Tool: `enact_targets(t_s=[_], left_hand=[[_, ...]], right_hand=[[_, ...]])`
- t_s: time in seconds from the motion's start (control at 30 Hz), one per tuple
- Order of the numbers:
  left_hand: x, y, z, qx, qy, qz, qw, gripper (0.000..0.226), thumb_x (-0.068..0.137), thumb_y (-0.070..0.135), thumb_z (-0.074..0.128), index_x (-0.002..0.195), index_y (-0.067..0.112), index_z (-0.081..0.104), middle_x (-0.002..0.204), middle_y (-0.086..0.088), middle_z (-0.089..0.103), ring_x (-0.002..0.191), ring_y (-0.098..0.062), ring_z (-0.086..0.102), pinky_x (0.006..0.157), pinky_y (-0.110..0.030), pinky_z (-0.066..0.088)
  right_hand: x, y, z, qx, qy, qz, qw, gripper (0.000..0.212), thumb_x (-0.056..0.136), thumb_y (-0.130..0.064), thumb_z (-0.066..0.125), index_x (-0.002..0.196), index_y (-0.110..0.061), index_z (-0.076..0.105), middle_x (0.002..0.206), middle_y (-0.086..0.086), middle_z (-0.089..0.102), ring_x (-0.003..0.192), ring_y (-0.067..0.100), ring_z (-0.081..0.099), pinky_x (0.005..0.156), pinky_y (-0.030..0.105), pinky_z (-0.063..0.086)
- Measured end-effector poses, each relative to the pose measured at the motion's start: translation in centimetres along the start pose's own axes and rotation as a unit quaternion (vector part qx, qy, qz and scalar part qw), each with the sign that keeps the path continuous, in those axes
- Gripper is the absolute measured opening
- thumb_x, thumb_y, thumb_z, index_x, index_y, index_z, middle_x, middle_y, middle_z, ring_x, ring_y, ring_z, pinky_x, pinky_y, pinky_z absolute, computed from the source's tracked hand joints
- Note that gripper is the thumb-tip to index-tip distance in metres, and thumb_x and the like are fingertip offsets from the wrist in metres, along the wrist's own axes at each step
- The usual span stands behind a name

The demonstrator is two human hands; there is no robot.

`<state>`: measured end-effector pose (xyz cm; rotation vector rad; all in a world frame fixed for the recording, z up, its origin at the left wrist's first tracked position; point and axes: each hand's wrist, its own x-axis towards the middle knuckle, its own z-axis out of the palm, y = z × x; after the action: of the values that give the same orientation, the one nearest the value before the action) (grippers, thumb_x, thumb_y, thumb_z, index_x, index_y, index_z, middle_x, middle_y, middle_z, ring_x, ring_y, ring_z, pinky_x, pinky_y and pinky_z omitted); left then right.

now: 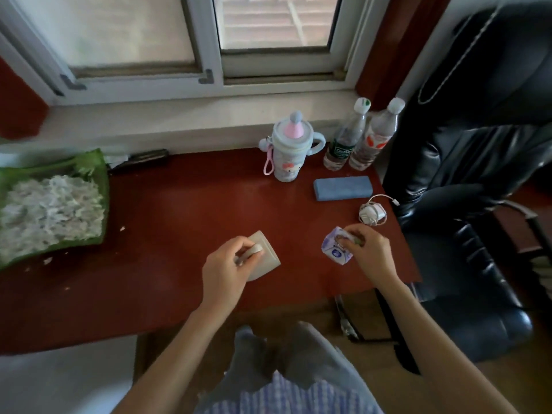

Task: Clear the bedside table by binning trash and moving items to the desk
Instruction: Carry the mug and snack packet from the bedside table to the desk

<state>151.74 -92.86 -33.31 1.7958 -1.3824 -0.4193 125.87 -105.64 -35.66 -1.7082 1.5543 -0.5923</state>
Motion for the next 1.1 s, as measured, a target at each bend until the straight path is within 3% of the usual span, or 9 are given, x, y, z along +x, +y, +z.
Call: enact_targets(t_s=[0.2,0.3,0.4,0.57,0.8,0.97,1.1], left_hand=[[3.4,-1.4,1.2,-0.018,-0.034,-0.007,0.999,0.011,0.079,0.025,0.073,0.079,0.018,0.064,0.073,0.010,0.063,0.067,-0.004,0.059,0.052,-0.015,0.043],[4.9,-1.5,2.0,-0.021,-0.038,-0.013,0.999,0.010,0.079,0.023,0.073,0.079,0.018,0.065,0.072,0.011,0.063,0.071,-0.006,0.059,0.053,-0.015,0.043],[6.0,-1.4,2.6,-0.022,-0.038,-0.025,0.999,0.010,0.079,0.022,0.073,0.079,0.017,0.065,0.073,0.010,0.064,0.069,-0.006,0.058,0.054,-0.014,0.042],[7.3,-1.4,3.1,-0.016,-0.024,-0.042,0.999,0.010,0.079,0.020,0.073,0.079,0.016,0.065,0.075,0.010,0.064,0.069,-0.005,0.058,0.055,-0.016,0.042],[8.2,-1.6,3.3,-0.029,-0.011,-0.082,0.996,0.008,0.080,0.019,0.073,0.081,0.017,0.066,0.078,0.011,0.065,0.072,-0.006,0.059,0.057,-0.022,0.045],[8.2,-1.7,3.4,-0.034,-0.009,-0.098,0.995,0.008,0.080,0.020,0.073,0.080,0.017,0.065,0.077,0.010,0.065,0.073,-0.008,0.058,0.056,-0.027,0.046],[8.0,-1.9,3.3,-0.029,-0.007,-0.107,0.994,0.009,0.080,0.022,0.072,0.080,0.018,0.065,0.079,0.010,0.066,0.074,-0.008,0.059,0.058,-0.031,0.048]], right_hand=[[3.6,0.5,0.9,-0.053,-0.003,0.040,0.998,0.016,0.082,-0.017,0.069,0.098,-0.021,0.066,0.082,-0.015,0.062,0.078,0.006,0.061,0.070,0.028,0.051],[5.8,1.0,1.5,-0.104,-0.021,0.023,0.994,0.019,0.083,-0.018,0.068,0.102,-0.016,0.066,0.088,-0.008,0.064,0.081,0.011,0.061,0.066,0.026,0.045],[7.9,1.3,2.0,-0.128,-0.031,0.012,0.991,0.019,0.082,-0.014,0.066,0.101,-0.012,0.067,0.095,0.002,0.068,0.086,0.018,0.063,0.069,0.030,0.048],[11.2,1.4,2.7,-0.181,-0.052,-0.022,0.982,0.018,0.079,-0.010,0.066,0.096,-0.014,0.069,0.096,0.003,0.069,0.090,0.021,0.065,0.072,0.030,0.047],[14.2,1.9,3.1,-0.278,-0.122,0.000,0.953,0.017,0.083,-0.018,0.062,0.098,-0.022,0.066,0.097,0.002,0.070,0.093,0.022,0.065,0.068,0.033,0.048],[14.7,2.4,3.4,-0.296,-0.147,-0.035,0.943,0.020,0.083,-0.014,0.063,0.101,-0.022,0.067,0.101,0.002,0.069,0.097,0.022,0.064,0.072,0.035,0.050],[14.4,3.3,3.7,-0.288,-0.122,-0.082,0.946,0.030,0.081,-0.009,0.066,0.109,-0.018,0.066,0.105,0.004,0.066,0.102,0.023,0.060,0.076,0.036,0.050]])
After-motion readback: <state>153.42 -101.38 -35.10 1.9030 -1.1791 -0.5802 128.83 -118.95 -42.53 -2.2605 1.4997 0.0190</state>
